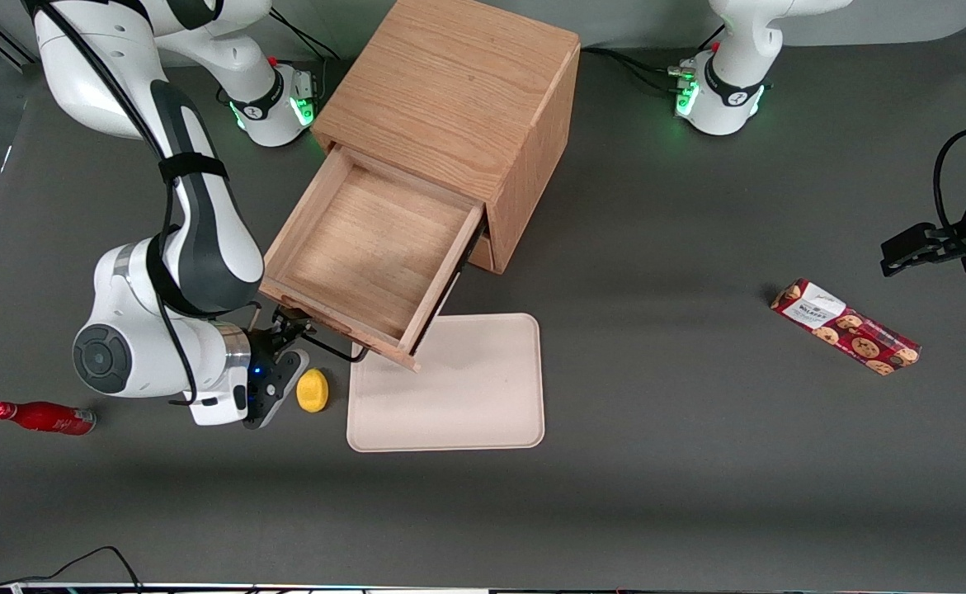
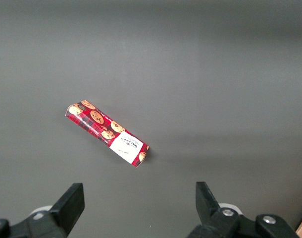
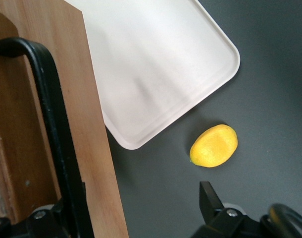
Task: Open upper drawer
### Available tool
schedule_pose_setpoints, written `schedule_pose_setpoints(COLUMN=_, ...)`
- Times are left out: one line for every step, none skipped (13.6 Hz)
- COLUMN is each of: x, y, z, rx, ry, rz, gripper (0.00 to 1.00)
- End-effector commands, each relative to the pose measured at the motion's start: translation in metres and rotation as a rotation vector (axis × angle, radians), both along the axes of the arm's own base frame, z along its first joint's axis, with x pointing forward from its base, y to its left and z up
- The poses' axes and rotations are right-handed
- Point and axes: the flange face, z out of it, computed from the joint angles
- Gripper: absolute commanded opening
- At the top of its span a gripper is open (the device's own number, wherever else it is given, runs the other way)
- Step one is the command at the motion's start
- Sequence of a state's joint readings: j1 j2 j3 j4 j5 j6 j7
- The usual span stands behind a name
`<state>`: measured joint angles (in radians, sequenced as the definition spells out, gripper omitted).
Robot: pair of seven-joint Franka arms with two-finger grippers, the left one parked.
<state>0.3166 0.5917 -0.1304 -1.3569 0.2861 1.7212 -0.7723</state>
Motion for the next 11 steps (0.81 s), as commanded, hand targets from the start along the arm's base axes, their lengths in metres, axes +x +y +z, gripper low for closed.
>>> schedule_pose_setpoints(x=0.022, y=-0.021, z=0.013, rx=0.006, ry=-0.059, rz=0.005, gripper=1.0)
schedule_pose_setpoints(x=0.025, y=-0.02, z=0.03, rx=0.02, ry=-0.086, rz=0.003, gripper=1.0)
schedule_pose_setpoints(x=0.027, y=-0.021, z=0.053, rx=0.031, ry=-0.12, rz=0.0, gripper=1.0)
schedule_pose_setpoints(x=0.024, y=-0.018, z=0.077, rx=0.039, ry=-0.149, rz=-0.005, gripper=1.0)
schedule_pose_setpoints(x=0.019, y=-0.014, z=0.089, rx=0.042, ry=-0.154, rz=-0.001, gripper=1.0)
schedule_pose_setpoints(x=0.016, y=-0.015, z=0.089, rx=0.042, ry=-0.128, rz=-0.003, gripper=1.0)
schedule_pose_setpoints(x=0.012, y=-0.015, z=0.092, rx=0.04, ry=-0.108, rz=0.002, gripper=1.0)
schedule_pose_setpoints(x=0.008, y=-0.016, z=0.108, rx=0.04, ry=-0.12, rz=-0.025, gripper=1.0)
schedule_pose_setpoints(x=0.002, y=-0.019, z=0.127, rx=0.036, ry=-0.125, rz=-0.079, gripper=1.0)
schedule_pose_setpoints(x=-0.01, y=-0.023, z=0.146, rx=0.03, ry=-0.103, rz=-0.134, gripper=1.0)
schedule_pose_setpoints(x=-0.02, y=-0.03, z=0.164, rx=0.013, ry=-0.098, rz=-0.188, gripper=1.0)
